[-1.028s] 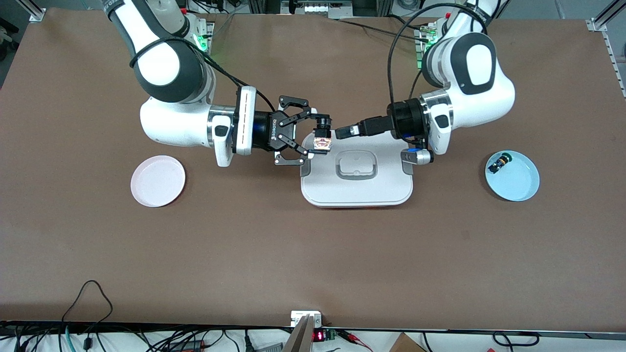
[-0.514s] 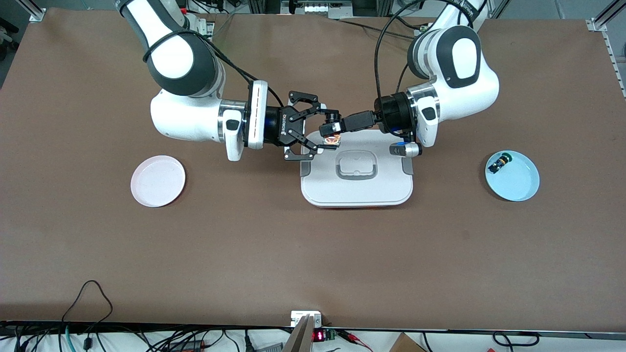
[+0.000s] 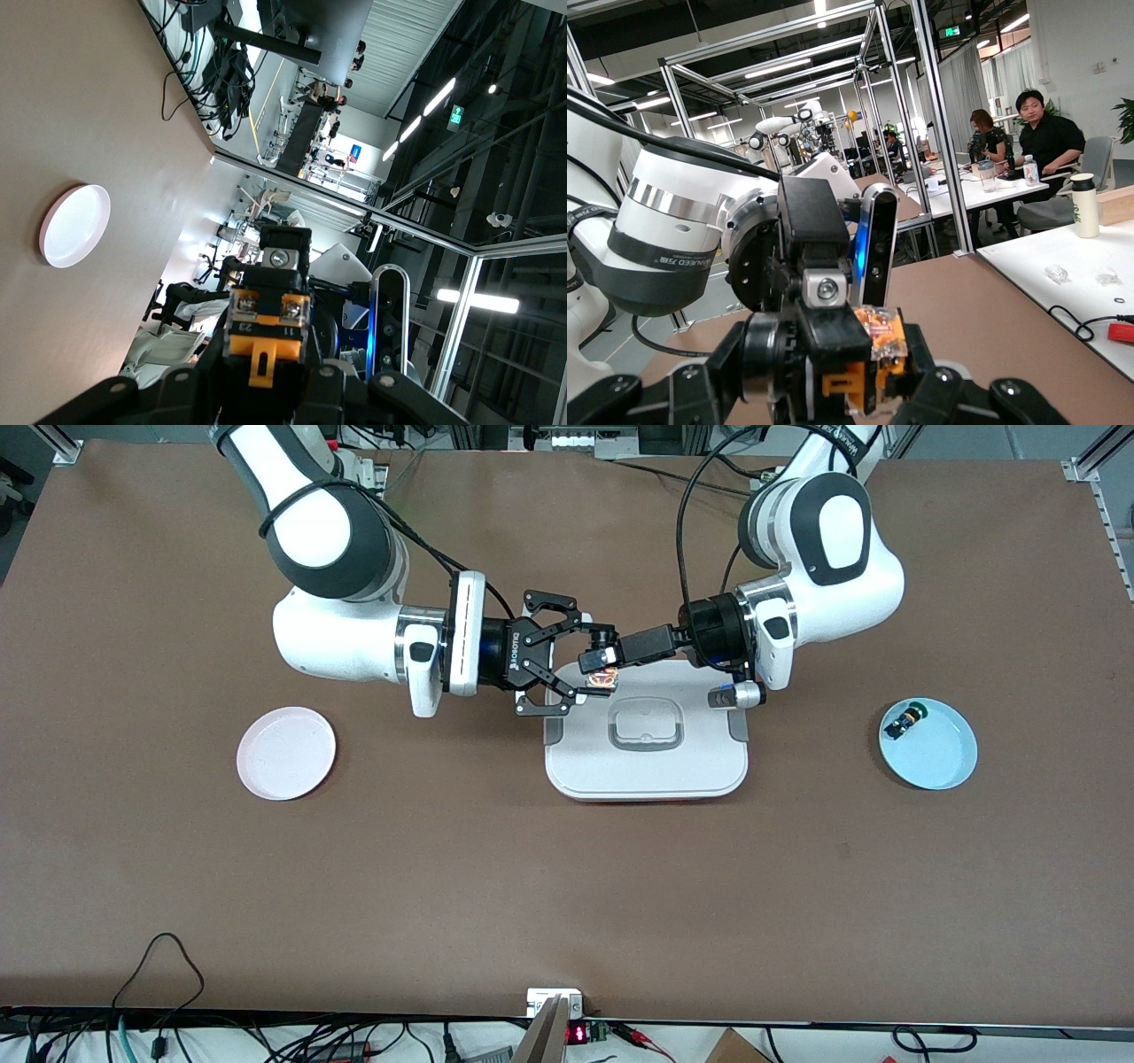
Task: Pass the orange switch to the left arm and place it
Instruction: 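Open the right gripper while the left gripper carries the switch away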
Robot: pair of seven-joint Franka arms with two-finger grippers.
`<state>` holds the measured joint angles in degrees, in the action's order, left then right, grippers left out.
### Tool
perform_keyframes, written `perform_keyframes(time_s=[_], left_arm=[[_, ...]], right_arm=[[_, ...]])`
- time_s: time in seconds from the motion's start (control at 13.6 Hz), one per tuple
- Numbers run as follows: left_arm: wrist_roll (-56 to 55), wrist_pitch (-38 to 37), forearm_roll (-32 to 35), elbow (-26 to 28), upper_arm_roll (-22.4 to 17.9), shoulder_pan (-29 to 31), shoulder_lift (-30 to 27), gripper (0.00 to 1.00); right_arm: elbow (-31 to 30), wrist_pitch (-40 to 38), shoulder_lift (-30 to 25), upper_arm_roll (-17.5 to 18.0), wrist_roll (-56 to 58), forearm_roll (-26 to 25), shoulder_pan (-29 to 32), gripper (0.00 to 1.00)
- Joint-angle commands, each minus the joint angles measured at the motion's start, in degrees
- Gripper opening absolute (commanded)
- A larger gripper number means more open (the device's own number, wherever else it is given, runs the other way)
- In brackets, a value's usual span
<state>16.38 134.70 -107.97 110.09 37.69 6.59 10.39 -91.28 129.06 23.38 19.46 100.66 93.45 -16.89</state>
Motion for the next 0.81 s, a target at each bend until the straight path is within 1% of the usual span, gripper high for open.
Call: perform_keyframes(time_s=[0.0, 0.07, 0.29, 0.37, 0.44, 0.51, 0.59, 0.66, 0.73], left_arm=[[2.25, 0.21, -1.1, 0.56, -0.51, 1.67, -1.68, 0.0], [2.25, 0.3, -1.01, 0.82, -0.51, 2.19, -2.21, 0.0], [2.25, 0.12, -0.75, 1.7, -0.77, 3.6, -3.53, 0.0], [2.25, -0.14, 1.25, 1.88, -1.03, 4.04, -3.79, 0.0], [2.25, -0.93, 5.97, 2.93, -2.34, 4.91, -4.41, 0.0], [2.16, -3.98, 12.11, 4.24, -4.09, 5.53, -5.02, 0.0], [1.99, -8.62, 19.39, 5.39, -7.59, 6.23, -5.2, 0.0], [1.73, -14.15, 28.78, 5.66, -12.67, 6.24, -5.03, 0.0], [1.46, -18.03, 38.62, 5.49, -16.99, 6.33, -4.59, 0.0]], right_arm=[[0.93, -0.12, 0.87, -0.12, 0.76, 3.39, -0.51, 0.99], [0.66, -0.12, 0.87, -0.12, 0.76, 4.8, -0.51, 1.0], [0.66, -0.12, 0.79, -0.12, 0.68, 4.99, -0.51, 1.0], [0.66, -0.12, 0.7, -0.12, 0.59, 4.99, -0.51, 1.0], [0.57, -0.12, 0.52, -0.12, 0.15, 4.9, 0.1, 1.0], [-0.38, -0.12, 0.09, -0.38, 0.15, 4.55, 1.15, 1.0], [-2.48, -0.39, -0.96, -0.38, -0.55, 4.46, 3.34, 1.0], [-5.2, -0.91, -2.71, -0.38, -1.77, 4.28, 5.88, 1.0], [-7.14, -1.87, -4.21, -0.38, -4.22, 4.02, 8.08, 1.0]])
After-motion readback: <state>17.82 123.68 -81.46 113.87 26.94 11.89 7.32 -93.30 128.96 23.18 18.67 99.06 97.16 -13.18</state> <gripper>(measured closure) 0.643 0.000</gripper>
